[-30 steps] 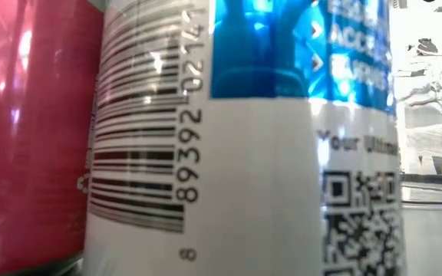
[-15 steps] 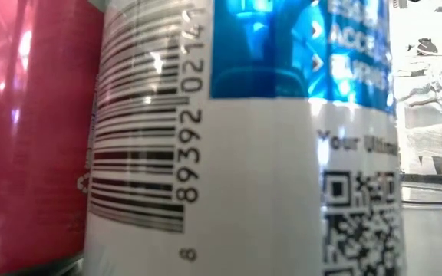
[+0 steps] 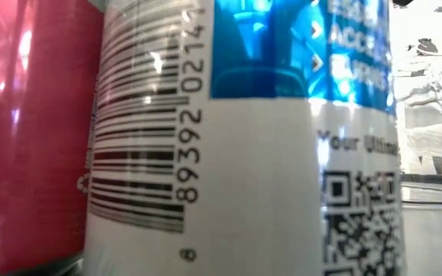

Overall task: Sort soda cans
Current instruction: Move the middle left transparent bin to the center of the table

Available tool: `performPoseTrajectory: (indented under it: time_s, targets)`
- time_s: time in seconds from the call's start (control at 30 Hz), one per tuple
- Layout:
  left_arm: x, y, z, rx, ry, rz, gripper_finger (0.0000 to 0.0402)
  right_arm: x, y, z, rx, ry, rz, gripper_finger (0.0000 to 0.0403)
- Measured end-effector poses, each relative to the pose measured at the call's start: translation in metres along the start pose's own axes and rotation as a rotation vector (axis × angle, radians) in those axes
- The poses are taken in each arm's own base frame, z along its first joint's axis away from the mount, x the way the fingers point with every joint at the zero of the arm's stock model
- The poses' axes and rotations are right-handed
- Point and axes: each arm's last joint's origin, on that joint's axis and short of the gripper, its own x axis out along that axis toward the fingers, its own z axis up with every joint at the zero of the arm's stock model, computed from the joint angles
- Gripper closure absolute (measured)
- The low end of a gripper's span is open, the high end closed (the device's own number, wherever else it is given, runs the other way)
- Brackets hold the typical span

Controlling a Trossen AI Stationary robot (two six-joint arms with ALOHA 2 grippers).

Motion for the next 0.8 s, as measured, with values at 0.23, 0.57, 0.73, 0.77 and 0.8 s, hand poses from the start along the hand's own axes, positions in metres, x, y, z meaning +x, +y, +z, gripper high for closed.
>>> performPoseTrajectory:
  time_s: [0.23,0.57,0.73,0.77,0.8]
  targets:
    - [-0.0003,0.0035,0.0021,-0.209,-0.07,0.122,0.0018,0.0036,-0.0015,0.0035,0.031,-0.007,-0.012,0.028]
    - [-0.0002,0.0029,0.0018,-0.218,-0.057,0.101,0.0018,0.0079,-0.0034,0.0076,-0.017,-0.015,-0.029,0.028]
    - [-0.0001,0.0023,0.0013,-0.265,-0.044,0.079,0.0018,0.0094,-0.0041,0.009,-0.047,-0.017,-0.035,0.028]
    - [-0.0002,0.0021,0.0012,-0.289,-0.037,0.075,0.0018,0.0094,-0.0041,0.009,-0.054,-0.017,-0.035,0.028]
    - [-0.0003,0.0021,0.0012,-0.323,-0.025,0.078,0.0018,0.0094,-0.0041,0.009,-0.064,-0.017,-0.035,0.028]
